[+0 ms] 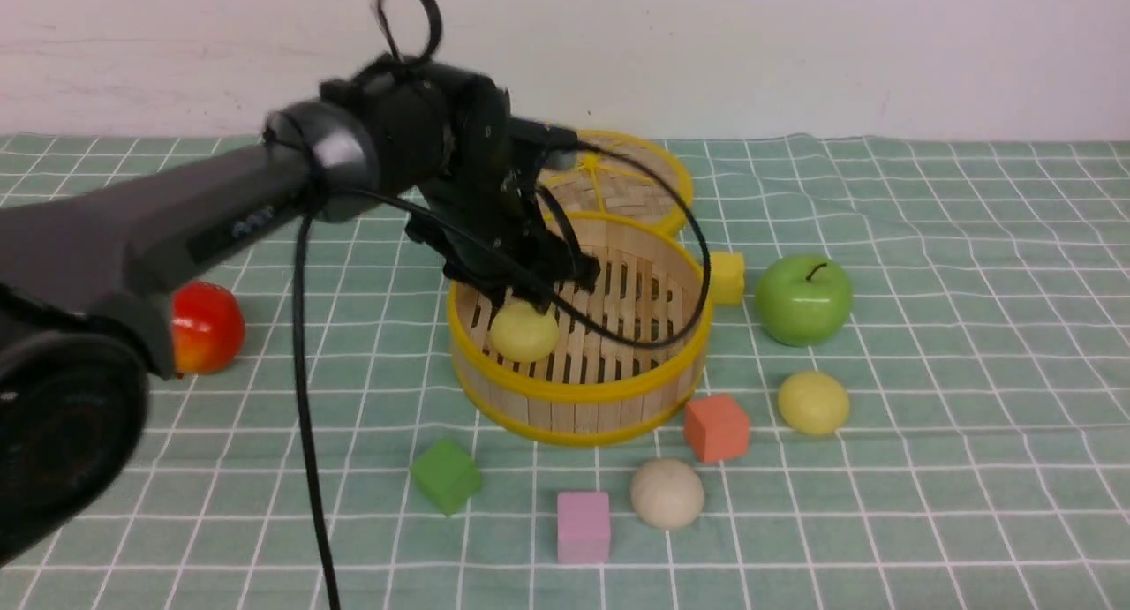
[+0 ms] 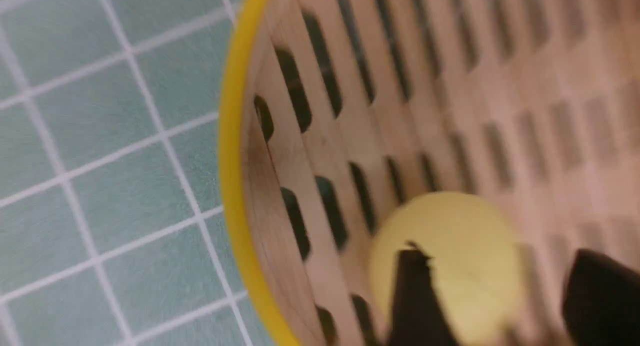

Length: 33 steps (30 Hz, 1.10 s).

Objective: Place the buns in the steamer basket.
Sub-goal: Use the right arm to grab a steamed stuffed bun

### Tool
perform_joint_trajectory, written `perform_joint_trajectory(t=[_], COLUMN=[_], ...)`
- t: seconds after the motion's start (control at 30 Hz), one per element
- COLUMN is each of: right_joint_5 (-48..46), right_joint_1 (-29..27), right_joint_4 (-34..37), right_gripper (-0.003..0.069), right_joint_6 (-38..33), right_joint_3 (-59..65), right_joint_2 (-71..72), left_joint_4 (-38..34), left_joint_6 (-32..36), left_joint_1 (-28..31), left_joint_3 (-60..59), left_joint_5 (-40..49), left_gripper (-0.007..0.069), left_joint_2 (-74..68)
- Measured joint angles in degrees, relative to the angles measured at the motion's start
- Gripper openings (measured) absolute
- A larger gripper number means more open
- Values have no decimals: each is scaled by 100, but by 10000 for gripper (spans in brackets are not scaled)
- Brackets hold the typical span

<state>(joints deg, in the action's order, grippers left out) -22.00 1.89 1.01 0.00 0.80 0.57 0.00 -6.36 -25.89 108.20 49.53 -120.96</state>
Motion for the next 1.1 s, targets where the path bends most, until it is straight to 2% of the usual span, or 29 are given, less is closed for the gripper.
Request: perform_joint_trajectory(t=[0.1,0.2,0.3,0.43,0.47,0.63,0.67,0.73,0.77,0.9,0.97,1.03,1.07,1.1], right_joint_5=[0,0,0,0,0,0,0,0,0,158,454,1023,1023,1452], right_joint_1=[0,0,0,0,0,0,0,0,0,0,0,0,0,0], right_joint_4=[0,0,0,0,0,0,0,0,0,83,493,1236,1299,1756], right_gripper=[240,240,240,240,240,240,240,240,240,240,240,240,240,240], right_joint_6=[0,0,0,0,0,0,0,0,0,143,495,1076,1076,1447], right_joint_3=[0,0,0,0,0,0,0,0,0,21,64,65,65,65], right_joint_2=[0,0,0,0,0,0,0,0,0,0,0,0,0,0], left_joint_4=[-164,-267,-331,-558,-610,-1206,-1241,-1695,-1695,-2505,-2881,-3318,-3318,-3541], left_joint_6=[-79,-62,-1,281,312,424,439,808,808,1603,1851,2065,2078,2145], left_joint_1=[0,0,0,0,0,0,0,0,0,0,0,0,0,0], left_joint_3=[0,0,-232,-1257,-1465,-3361,-3445,-4635,-4635,-6452,-7106,-7853,-7853,-8308], left_joint_5=[310,801,1120,928,835,-215,-265,-921,-966,-1847,-2224,-2763,-2763,-3151], left_gripper=[472,426,246,4,-14,-14,-14,-14,-14,-14,-14,-14,-14,-14], left_joint_2=[672,1350,2244,3522,3790,5351,5414,6210,6271,7649,8364,9135,9199,9661])
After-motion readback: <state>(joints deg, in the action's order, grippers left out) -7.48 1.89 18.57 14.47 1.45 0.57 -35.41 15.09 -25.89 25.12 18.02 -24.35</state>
